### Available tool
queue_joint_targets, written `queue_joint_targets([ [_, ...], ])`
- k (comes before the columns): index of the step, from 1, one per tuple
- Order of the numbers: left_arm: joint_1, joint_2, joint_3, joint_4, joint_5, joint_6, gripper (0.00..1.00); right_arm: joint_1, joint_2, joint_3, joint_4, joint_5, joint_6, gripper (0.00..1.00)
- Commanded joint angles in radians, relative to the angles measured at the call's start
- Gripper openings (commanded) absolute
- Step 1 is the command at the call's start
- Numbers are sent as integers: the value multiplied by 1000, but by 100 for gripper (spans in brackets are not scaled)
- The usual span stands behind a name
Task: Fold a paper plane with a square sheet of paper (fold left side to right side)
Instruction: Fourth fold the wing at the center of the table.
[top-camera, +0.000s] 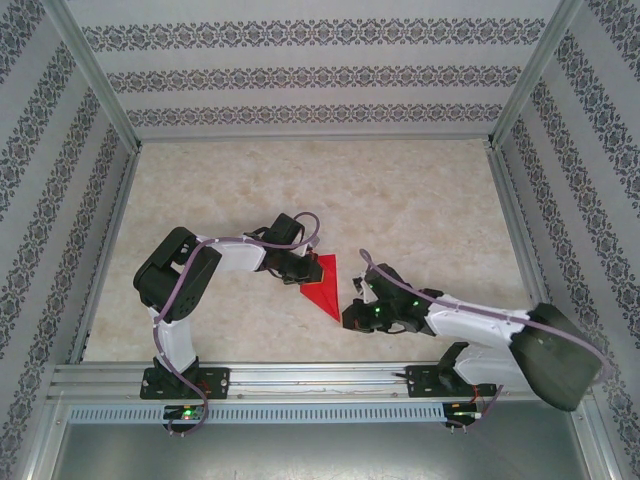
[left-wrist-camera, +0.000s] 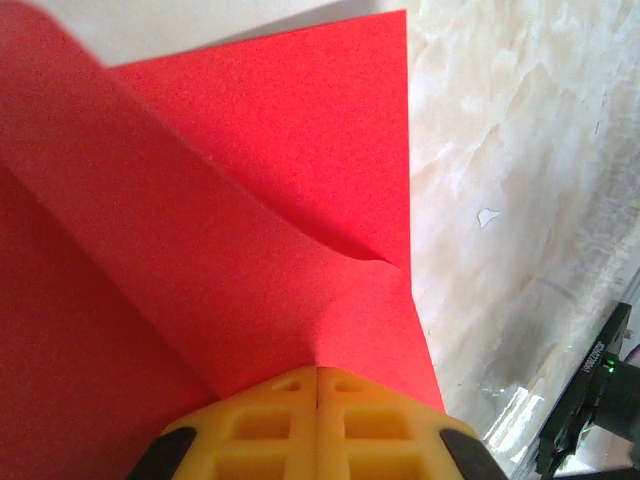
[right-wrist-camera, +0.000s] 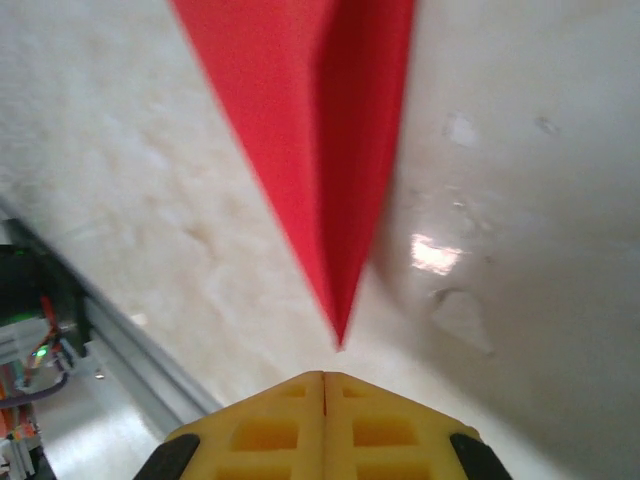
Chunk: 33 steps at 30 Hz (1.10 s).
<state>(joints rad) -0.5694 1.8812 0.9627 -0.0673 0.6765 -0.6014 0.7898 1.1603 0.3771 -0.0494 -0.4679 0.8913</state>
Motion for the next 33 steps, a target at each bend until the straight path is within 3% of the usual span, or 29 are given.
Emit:
queue_joint_targets([
  [1,5,30,-6,-81,-98,31,0,-8,-81,-4,-37,18,-13,1],
  [6,5,29,-3,-80,-98,29,0,-43,-82,34,26,21,-31,1],
  [14,3,29,-4,-80,-97,26,0,-22,148,175,105,41,-71,0],
  [23,5,29,-3,-79,-94,26,0,-20,338,271,95,59,-91,0],
  [33,5,29,-2,-78,-91,27,0,-24,388,278,28,103,-102,0],
])
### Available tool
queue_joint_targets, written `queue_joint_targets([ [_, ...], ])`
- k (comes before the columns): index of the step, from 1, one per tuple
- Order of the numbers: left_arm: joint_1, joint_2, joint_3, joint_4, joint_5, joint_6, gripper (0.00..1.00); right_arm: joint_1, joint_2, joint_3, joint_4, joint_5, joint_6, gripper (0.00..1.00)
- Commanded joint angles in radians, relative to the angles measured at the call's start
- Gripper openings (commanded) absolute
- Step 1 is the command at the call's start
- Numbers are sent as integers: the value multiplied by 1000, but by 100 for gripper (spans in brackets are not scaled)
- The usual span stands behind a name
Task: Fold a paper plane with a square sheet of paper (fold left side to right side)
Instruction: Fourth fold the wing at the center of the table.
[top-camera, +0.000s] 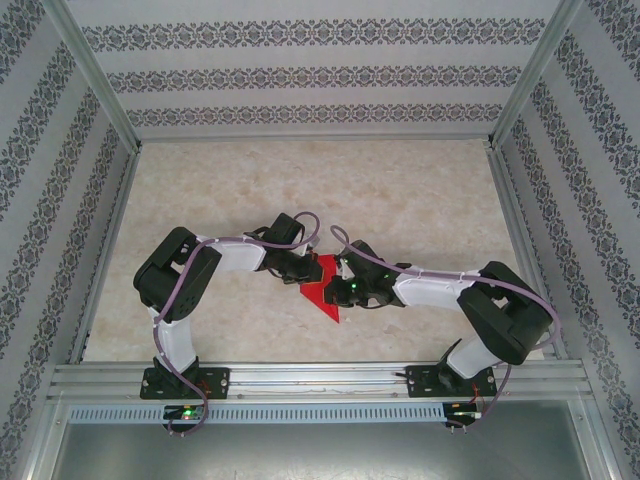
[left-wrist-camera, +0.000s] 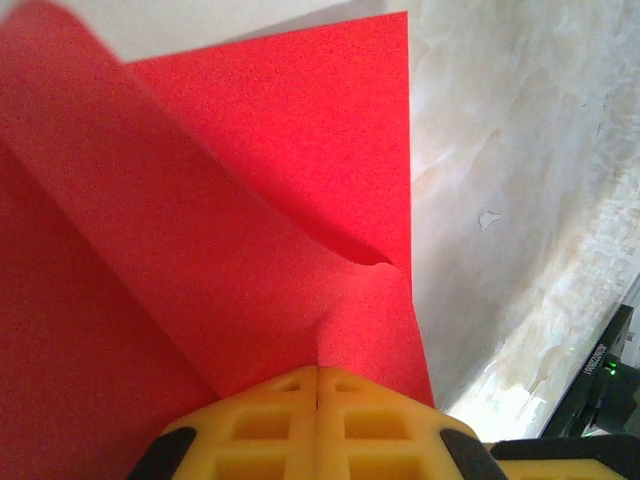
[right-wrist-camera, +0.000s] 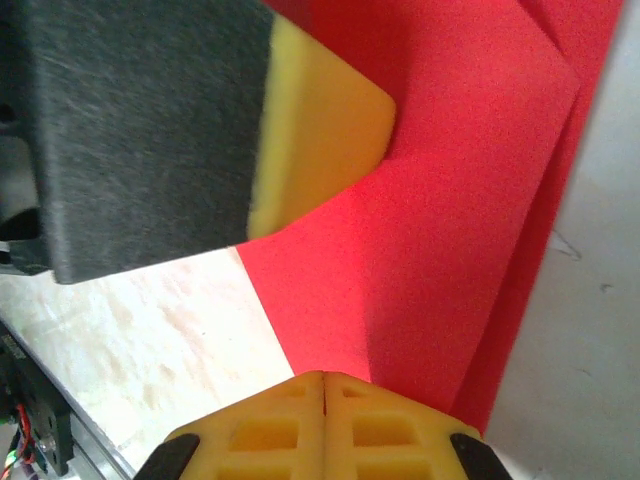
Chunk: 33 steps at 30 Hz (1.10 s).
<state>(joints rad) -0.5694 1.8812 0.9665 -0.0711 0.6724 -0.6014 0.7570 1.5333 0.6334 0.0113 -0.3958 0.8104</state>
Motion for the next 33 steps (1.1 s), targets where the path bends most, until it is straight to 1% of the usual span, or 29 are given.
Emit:
queue_joint_targets([
  [1,5,29,-6,-75,-87,26,0,8,17,22,-34,32,-22,0],
  [33,6,26,-3,-79,-96,31,0,-1,57,-6,-91,24,-36,0],
])
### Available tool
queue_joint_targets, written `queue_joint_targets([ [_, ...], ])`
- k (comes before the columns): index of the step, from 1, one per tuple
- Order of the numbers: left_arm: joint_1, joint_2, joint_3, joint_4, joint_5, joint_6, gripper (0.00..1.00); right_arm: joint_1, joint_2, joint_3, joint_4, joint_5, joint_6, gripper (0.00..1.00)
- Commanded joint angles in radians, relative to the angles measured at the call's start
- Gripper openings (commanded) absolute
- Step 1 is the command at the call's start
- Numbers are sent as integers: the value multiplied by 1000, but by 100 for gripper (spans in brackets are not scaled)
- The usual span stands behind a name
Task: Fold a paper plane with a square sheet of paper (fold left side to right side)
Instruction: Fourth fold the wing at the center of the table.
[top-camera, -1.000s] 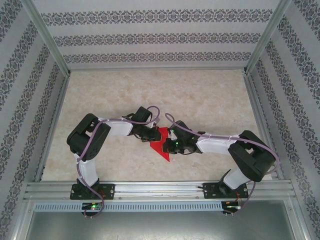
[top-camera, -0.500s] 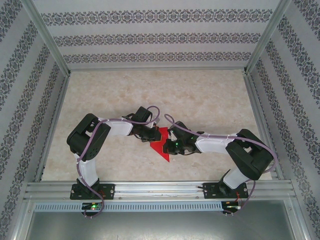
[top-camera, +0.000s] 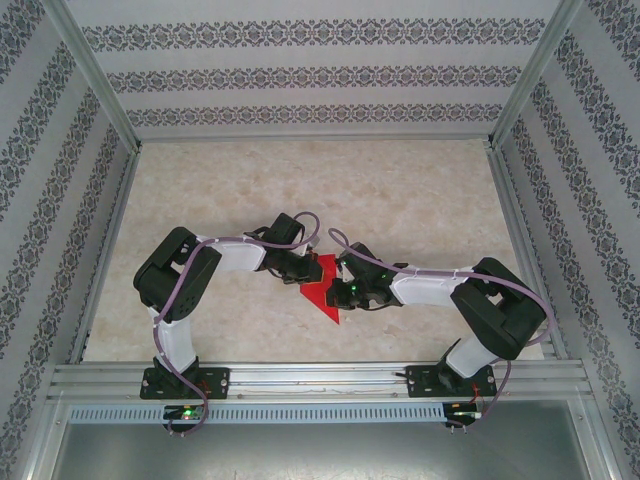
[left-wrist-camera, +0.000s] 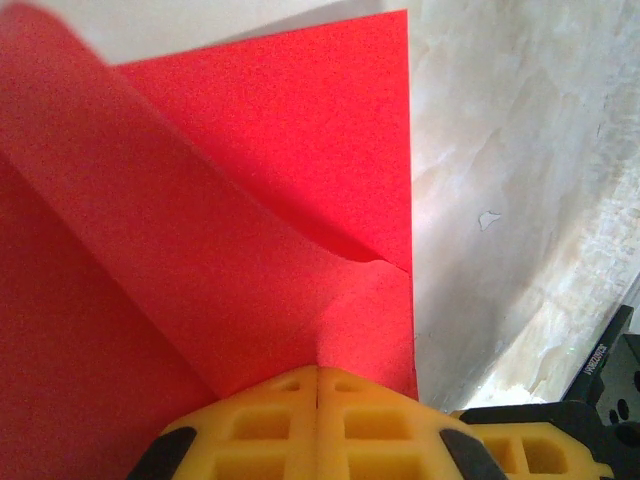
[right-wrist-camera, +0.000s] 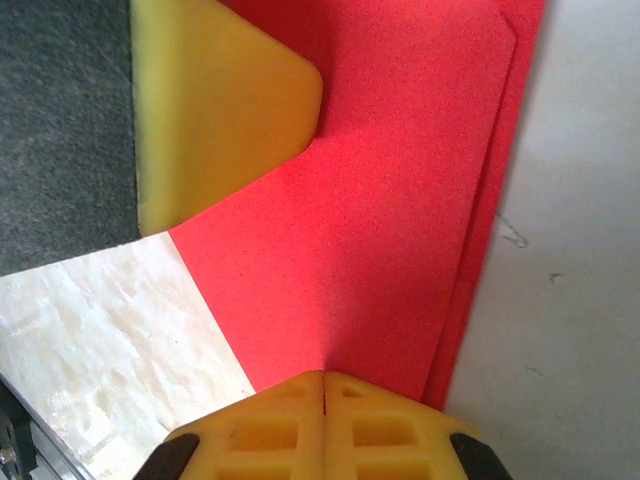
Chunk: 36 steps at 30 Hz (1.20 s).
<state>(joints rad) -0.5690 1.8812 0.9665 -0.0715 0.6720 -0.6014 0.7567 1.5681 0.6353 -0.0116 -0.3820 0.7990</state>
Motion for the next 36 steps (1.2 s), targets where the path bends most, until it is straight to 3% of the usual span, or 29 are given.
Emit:
queue_joint_targets([
  [1,6,24,-2,-80,-94,31,0,-2,26,-14,-67,5,-24,0],
  [23,2,-149,-57,16,-4,-5,0,-56,62,-114,-50,-25,-62,0],
  [36,-48,-102,-70,99,39,-44,0,-57,89,-105,-67,-3,-66,0],
])
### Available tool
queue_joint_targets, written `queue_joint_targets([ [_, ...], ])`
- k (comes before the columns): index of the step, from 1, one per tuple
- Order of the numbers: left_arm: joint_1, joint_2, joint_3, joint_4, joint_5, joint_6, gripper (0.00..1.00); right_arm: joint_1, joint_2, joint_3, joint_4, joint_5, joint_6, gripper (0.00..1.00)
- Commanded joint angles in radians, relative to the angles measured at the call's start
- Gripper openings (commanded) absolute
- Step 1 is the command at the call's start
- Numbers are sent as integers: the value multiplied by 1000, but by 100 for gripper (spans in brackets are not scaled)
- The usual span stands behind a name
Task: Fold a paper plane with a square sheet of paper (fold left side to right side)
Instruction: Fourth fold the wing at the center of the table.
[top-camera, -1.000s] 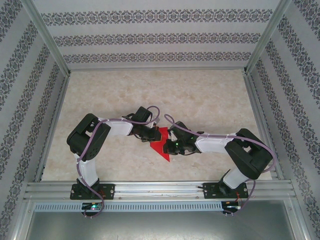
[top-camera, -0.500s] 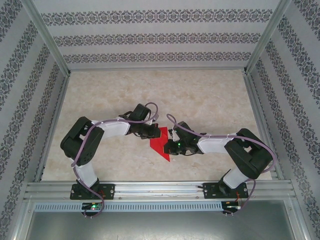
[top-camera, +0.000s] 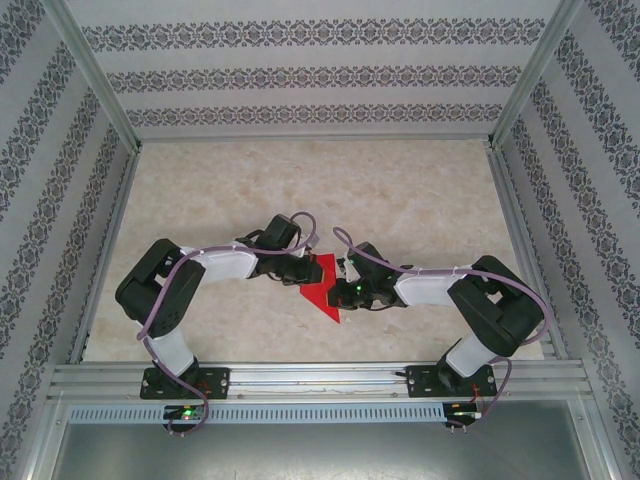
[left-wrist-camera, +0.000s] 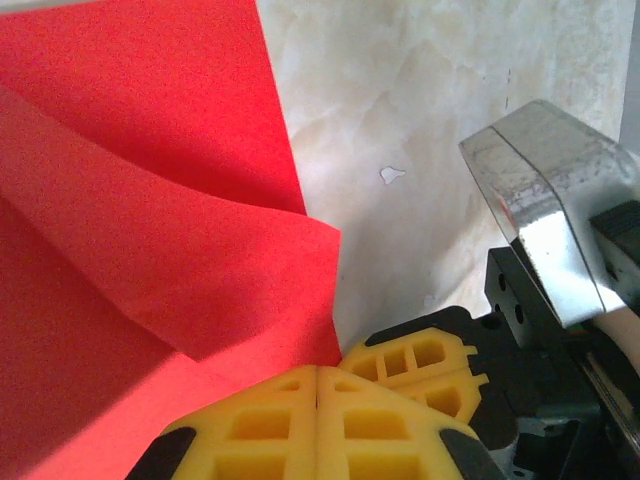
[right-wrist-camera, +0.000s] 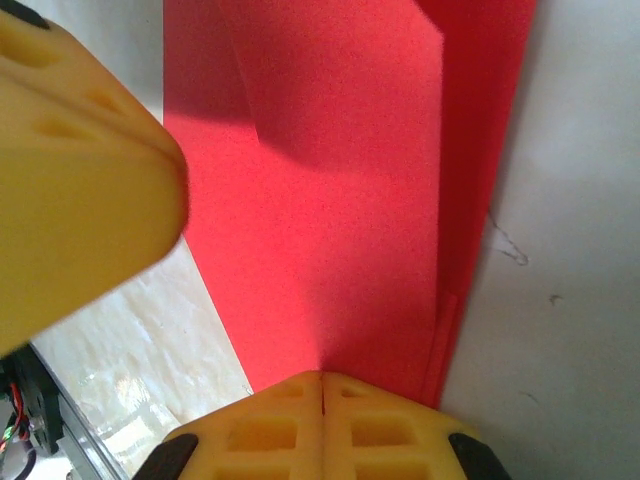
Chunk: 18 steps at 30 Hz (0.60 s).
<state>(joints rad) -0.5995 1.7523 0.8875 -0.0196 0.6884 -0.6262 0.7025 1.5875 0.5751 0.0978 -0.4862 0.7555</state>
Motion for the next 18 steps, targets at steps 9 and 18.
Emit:
queue_joint_targets([
  [9,-30,78,21,81,19,-35,0,-3,78,-34,-208,111,-32,0],
  [18,-27,117,39,33,-49,1,0,2,89,-23,-250,117,-47,0],
])
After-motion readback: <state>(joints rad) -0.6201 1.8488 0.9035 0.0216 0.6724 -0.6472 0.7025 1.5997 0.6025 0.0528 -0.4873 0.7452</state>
